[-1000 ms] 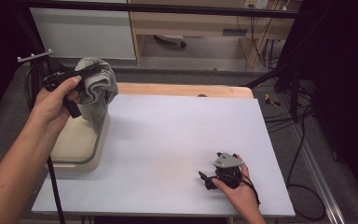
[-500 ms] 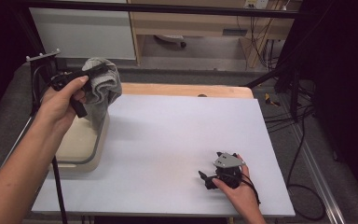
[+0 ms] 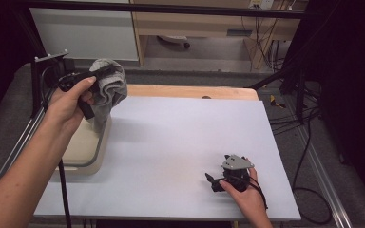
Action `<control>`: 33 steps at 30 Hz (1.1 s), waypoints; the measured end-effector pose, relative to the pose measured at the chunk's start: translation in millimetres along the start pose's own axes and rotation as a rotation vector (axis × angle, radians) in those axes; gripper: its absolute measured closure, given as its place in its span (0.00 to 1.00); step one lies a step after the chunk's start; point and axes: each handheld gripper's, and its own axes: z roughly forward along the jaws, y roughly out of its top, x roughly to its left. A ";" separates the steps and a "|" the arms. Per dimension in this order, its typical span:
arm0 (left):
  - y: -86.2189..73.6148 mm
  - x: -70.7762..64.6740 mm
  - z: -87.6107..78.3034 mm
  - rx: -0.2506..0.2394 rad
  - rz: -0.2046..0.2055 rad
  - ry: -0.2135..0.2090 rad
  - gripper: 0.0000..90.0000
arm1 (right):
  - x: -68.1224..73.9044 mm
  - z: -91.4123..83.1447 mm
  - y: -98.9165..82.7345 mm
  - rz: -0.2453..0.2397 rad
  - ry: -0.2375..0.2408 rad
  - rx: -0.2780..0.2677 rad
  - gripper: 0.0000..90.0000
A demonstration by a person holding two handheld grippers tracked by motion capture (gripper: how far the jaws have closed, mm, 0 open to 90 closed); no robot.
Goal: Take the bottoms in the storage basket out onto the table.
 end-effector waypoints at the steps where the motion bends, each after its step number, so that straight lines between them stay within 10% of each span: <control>1: 0.0 0.0 0.0 0.000 0.000 0.000 0.79 | 0.0 0.0 0.0 0.000 0.000 0.000 0.03; 33: -6.7 -46.3 46.2 0.025 -0.006 -0.062 0.79 | -3.6 -0.2 -2.0 0.012 0.013 0.024 0.03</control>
